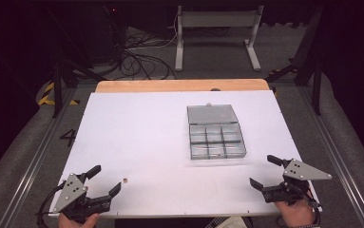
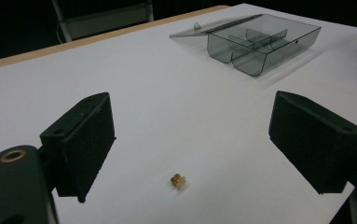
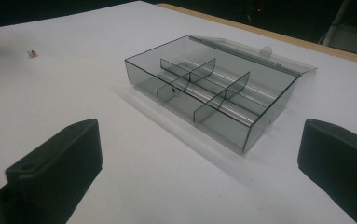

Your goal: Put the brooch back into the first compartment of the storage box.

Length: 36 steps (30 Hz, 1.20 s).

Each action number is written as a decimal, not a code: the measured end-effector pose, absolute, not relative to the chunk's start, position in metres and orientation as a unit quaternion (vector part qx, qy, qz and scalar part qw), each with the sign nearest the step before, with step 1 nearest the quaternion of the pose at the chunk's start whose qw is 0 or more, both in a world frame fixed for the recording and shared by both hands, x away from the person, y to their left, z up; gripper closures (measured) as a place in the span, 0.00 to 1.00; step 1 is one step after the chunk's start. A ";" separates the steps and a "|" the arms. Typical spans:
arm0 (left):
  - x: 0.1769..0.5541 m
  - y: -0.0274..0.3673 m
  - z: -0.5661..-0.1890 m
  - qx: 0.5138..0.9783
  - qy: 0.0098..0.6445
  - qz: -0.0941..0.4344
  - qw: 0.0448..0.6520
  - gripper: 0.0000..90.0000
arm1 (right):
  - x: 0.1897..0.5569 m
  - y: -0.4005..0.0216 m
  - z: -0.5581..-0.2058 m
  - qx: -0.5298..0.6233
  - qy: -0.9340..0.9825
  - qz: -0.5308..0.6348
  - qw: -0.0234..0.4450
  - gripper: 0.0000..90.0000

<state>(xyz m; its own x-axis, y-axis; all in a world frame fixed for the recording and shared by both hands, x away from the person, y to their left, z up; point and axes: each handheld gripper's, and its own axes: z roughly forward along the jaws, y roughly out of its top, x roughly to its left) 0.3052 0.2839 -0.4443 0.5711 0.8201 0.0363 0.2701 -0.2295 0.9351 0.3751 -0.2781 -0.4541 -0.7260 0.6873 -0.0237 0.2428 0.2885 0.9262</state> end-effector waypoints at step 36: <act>0.312 0.282 -0.436 0.740 0.372 0.266 0.494 0.17 | 0.377 -0.276 -0.457 0.300 0.777 0.515 0.203 0.01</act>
<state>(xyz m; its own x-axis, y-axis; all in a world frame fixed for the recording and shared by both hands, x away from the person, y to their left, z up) 0.3118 0.2823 -0.4358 0.5817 0.8130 0.0257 0.2880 -0.2354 0.9282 0.3774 -0.2759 -0.4570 -0.7375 0.6754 -0.0062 0.2578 0.2900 0.9216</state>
